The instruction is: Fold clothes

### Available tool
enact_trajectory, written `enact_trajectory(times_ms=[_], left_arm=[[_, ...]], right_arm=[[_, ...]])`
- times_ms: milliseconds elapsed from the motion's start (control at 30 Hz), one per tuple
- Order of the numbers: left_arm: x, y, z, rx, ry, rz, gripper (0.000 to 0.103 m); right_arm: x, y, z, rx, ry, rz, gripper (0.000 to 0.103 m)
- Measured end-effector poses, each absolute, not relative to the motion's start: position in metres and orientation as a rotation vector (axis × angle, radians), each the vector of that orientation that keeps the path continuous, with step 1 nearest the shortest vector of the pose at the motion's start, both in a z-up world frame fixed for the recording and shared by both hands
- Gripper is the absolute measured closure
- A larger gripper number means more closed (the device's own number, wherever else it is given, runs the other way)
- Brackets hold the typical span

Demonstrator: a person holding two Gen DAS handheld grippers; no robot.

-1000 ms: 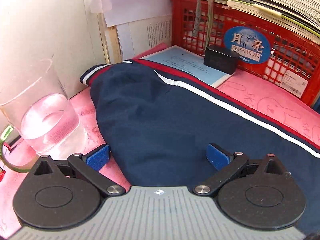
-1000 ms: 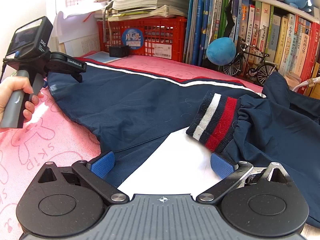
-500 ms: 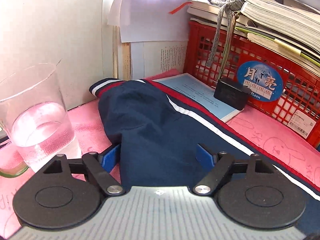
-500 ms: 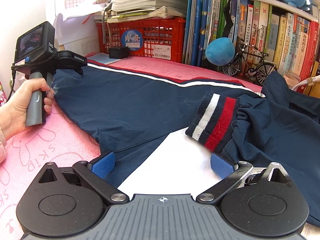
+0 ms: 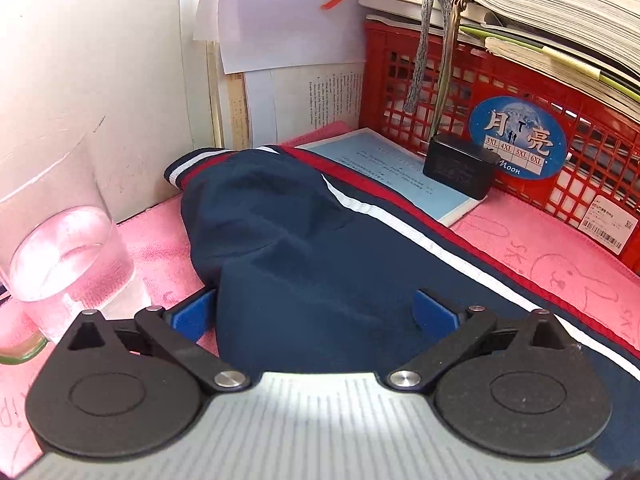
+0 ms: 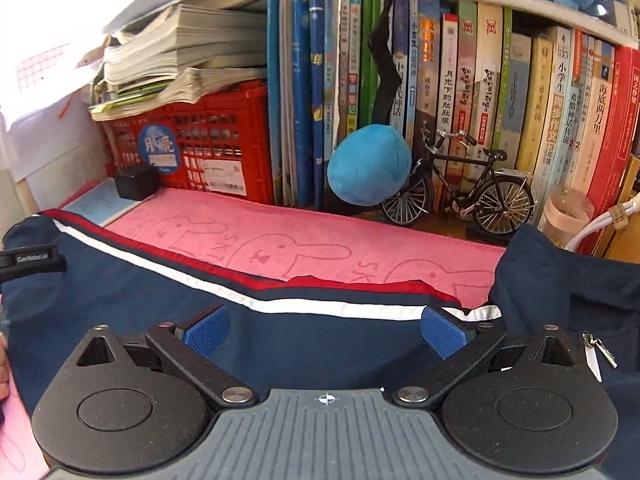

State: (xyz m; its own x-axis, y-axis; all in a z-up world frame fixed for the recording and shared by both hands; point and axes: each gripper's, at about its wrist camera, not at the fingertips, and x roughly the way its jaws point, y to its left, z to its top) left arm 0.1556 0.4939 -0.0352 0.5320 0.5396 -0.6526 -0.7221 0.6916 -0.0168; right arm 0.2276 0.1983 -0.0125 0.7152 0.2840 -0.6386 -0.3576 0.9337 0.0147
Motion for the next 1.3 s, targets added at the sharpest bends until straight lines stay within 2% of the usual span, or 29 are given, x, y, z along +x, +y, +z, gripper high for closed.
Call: enact_trajectory(times_ms=[200,267,300,333,367,467,533,600,633,667,700,733,767,833,933,1067,1100,1167,1300], left_arm=[[0.151,0.494,-0.034,-0.314,0.635,0.749,0.003],[0.148,0.492,-0.033,-0.314,0.61,0.749,0.038],[0.149,0.489,-0.031,-0.3,0.605,0.752,0.05],[0.15,0.486,-0.03,-0.283,0.601,0.747,0.07],[0.15,0.482,-0.029,-0.278,0.587,0.724,0.08],[0.143,0.463,-0.019,-0.28,0.517,0.603,0.082],[0.131,0.437,-0.006,-0.242,0.454,0.443,0.082],[0.112,0.404,0.007,-0.161,0.407,0.248,0.076],[0.1,0.388,0.011,-0.128,0.393,0.148,0.07],[0.09,0.378,0.014,-0.111,0.388,0.087,0.056],[0.079,0.37,0.016,-0.106,0.389,0.047,0.048],[0.07,0.365,0.016,-0.115,0.386,0.028,0.033],[0.064,0.367,0.015,-0.143,0.385,0.028,0.029],[0.059,0.379,0.013,-0.218,0.389,0.067,0.029],[0.064,0.41,0.009,-0.353,0.412,0.221,0.024],[0.086,0.458,-0.012,-0.557,0.512,0.416,0.022],[0.09,0.468,-0.019,-0.619,0.53,0.446,0.019],[0.092,0.478,-0.025,-0.693,0.51,0.486,0.0],[0.104,0.49,-0.025,-0.734,0.455,0.565,0.0]], right_arm=[[0.247,0.214,-0.039,-0.144,0.773,0.336,0.0],[0.244,0.214,-0.042,-0.149,0.758,0.333,0.0],[0.245,0.214,-0.041,-0.146,0.76,0.336,0.0],[0.246,0.213,-0.041,-0.141,0.765,0.341,0.0],[0.247,0.213,-0.041,-0.143,0.765,0.345,0.0],[0.247,0.211,-0.041,-0.14,0.761,0.354,0.0],[0.247,0.209,-0.04,-0.135,0.762,0.366,0.0],[0.247,0.206,-0.039,-0.125,0.762,0.383,0.0],[0.248,0.204,-0.039,-0.123,0.763,0.392,0.0],[0.248,0.204,-0.039,-0.13,0.763,0.4,0.0],[0.247,0.204,-0.039,-0.14,0.762,0.406,0.0],[0.247,0.204,-0.039,-0.143,0.762,0.409,0.0],[0.247,0.204,-0.039,-0.143,0.762,0.409,0.0],[0.246,0.205,-0.039,-0.147,0.76,0.405,0.0],[0.246,0.206,-0.039,-0.148,0.758,0.402,0.0],[0.246,0.206,-0.04,-0.147,0.756,0.402,0.0],[0.246,0.206,-0.04,-0.147,0.755,0.402,0.0],[0.245,0.206,-0.04,-0.147,0.755,0.402,0.0],[0.245,0.206,-0.039,-0.146,0.754,0.402,0.0]])
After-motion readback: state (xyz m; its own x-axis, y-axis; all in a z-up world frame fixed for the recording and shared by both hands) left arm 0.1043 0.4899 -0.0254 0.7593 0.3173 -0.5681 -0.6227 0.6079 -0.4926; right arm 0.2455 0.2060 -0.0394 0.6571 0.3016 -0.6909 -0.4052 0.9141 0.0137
